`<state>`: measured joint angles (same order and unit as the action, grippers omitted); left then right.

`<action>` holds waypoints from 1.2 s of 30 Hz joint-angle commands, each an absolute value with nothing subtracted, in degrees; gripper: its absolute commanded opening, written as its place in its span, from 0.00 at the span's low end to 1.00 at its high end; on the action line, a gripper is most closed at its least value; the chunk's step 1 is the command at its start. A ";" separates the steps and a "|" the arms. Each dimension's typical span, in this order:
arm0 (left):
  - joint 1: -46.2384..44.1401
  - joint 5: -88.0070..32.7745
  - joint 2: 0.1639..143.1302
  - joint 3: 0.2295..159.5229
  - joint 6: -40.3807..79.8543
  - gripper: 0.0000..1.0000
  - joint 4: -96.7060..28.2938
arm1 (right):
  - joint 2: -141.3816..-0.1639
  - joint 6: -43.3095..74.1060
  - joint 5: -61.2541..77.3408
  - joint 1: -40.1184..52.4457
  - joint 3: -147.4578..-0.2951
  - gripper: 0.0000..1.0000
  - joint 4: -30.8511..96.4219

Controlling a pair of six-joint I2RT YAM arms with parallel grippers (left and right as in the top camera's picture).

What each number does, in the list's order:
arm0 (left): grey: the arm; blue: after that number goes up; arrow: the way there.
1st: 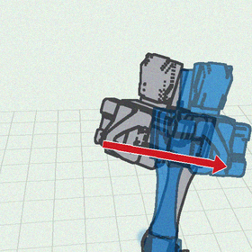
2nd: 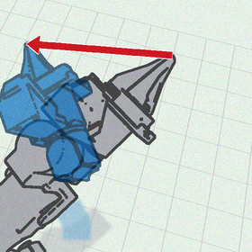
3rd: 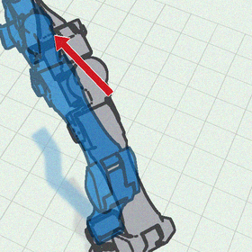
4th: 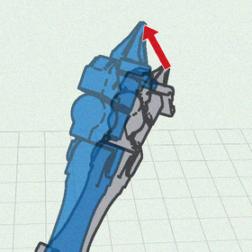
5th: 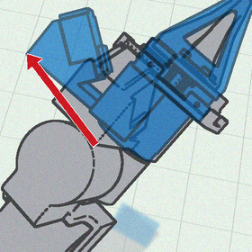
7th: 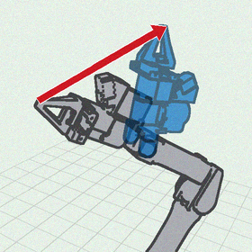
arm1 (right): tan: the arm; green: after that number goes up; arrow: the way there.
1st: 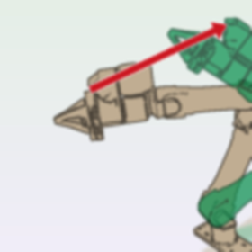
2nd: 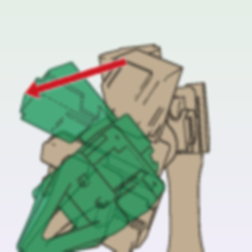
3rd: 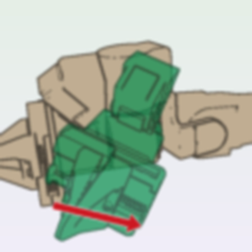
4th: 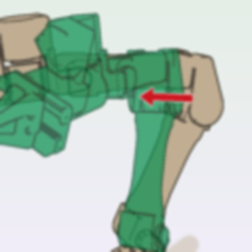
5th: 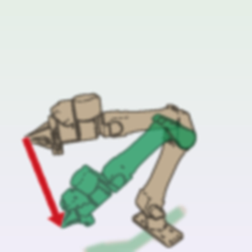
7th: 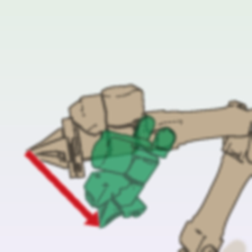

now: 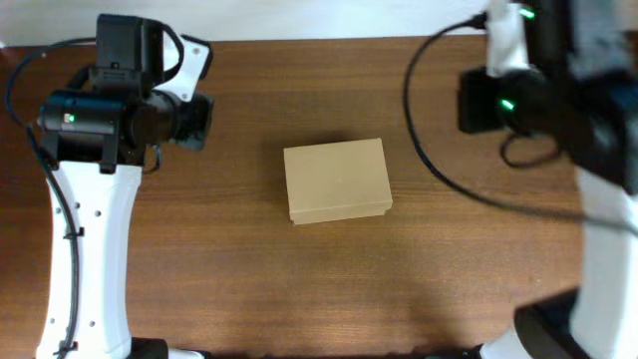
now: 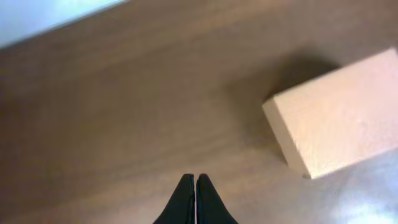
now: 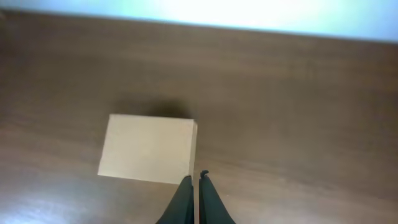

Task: Pack container

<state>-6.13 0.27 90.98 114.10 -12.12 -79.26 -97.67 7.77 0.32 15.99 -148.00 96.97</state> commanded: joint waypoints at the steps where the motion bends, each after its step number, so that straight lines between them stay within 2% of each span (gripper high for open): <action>1: -5.85 1.61 87.68 114.08 -11.20 0.02 -80.71 | -90.61 8.62 -1.37 15.88 -149.08 0.04 97.32; 4: -5.85 1.54 84.36 114.08 -11.16 0.02 -80.64 | -85.62 8.60 -1.39 15.88 -149.08 0.05 97.32; 6: -5.85 1.54 81.69 114.08 -11.16 0.03 -79.96 | -83.02 8.58 -2.13 15.88 -149.08 0.17 97.32; 9: -5.85 1.54 78.76 114.08 -11.18 0.11 -78.70 | -80.34 8.56 -2.24 15.88 -149.08 0.21 97.30; 10: -5.85 1.54 78.17 114.08 -11.18 0.13 -78.48 | -79.68 8.54 -2.22 15.88 -149.08 0.25 97.32; 12: -5.85 1.52 77.32 114.08 -11.18 0.19 -78.54 | -78.72 8.60 -2.20 15.88 -149.08 0.45 97.32; 13: -5.85 1.52 77.06 114.08 -11.18 0.99 -78.63 | -78.24 8.60 -2.20 15.88 -149.08 0.99 97.30; 26: -5.85 1.30 76.90 114.06 -11.18 0.99 -87.77 | -77.52 8.60 -2.20 15.88 -149.08 0.99 97.30; 36: -5.85 1.32 76.90 114.06 -11.18 0.99 -88.16 | -77.60 8.60 -2.20 15.88 -149.08 0.99 97.30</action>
<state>-6.07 1.10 77.03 113.95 -11.31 -87.90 -77.32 8.62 -1.52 15.99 -149.08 96.97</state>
